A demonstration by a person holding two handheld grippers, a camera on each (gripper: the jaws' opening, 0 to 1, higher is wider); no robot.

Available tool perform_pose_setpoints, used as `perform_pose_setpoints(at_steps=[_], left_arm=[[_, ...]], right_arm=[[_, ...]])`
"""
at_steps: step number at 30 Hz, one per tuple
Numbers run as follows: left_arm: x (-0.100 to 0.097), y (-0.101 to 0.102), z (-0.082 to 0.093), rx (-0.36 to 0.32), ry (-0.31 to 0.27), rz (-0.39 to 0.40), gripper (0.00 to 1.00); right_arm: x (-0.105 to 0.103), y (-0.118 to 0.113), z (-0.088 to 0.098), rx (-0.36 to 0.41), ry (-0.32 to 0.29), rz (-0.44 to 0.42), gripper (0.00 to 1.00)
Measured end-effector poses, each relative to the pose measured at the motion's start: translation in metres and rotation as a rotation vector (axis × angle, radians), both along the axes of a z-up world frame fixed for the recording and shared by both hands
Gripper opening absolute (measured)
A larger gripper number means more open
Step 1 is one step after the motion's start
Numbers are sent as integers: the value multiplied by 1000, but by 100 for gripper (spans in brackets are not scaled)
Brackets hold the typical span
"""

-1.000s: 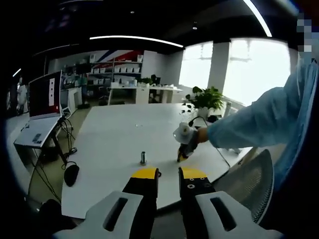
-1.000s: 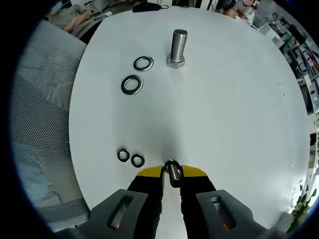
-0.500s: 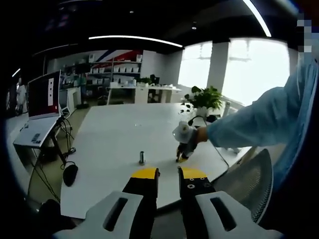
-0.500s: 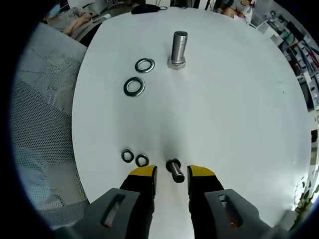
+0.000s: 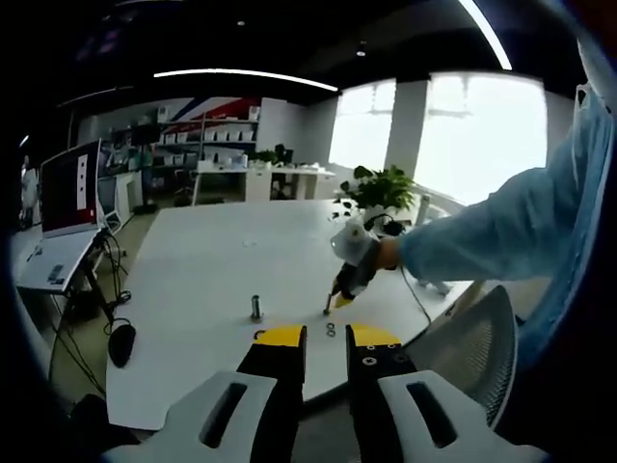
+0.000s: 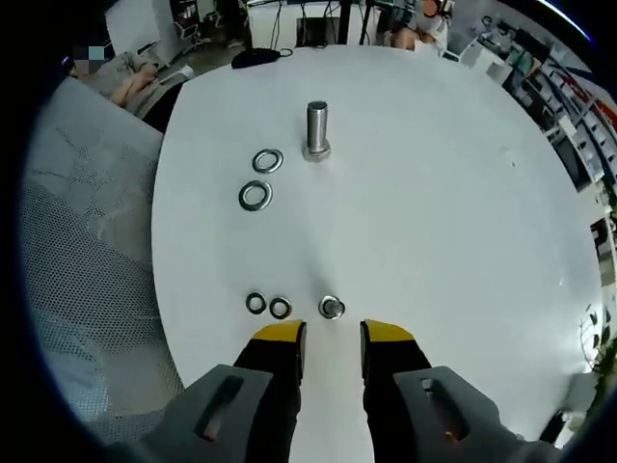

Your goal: Place the washer onto the threaded stud by aligning its center hole with the stud, sliding it down to the base, and recovering from edge contact or off-axis alignment until the washer reaches the visible bottom stop.

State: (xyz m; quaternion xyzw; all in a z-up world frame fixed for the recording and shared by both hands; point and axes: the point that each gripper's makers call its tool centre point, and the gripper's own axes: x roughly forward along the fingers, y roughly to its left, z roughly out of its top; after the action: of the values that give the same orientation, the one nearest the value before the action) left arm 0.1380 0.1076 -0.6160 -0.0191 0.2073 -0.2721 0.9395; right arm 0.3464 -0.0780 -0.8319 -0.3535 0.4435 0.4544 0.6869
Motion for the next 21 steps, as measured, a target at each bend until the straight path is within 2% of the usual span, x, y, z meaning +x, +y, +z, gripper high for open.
perform_pose_setpoints(at_steps=[11, 18, 21], left_arm=[[-5, -11, -3, -4, 4, -42, 14], [-7, -17, -11, -10, 17, -61, 14], [-11, -26, -17, -20, 34, -81, 14]], right_arm=[[-12, -15, 2, -11, -13, -34, 23], [-27, -9, 3, 0, 16, -17, 18], [-33, -4, 0, -13, 17, 42, 15]])
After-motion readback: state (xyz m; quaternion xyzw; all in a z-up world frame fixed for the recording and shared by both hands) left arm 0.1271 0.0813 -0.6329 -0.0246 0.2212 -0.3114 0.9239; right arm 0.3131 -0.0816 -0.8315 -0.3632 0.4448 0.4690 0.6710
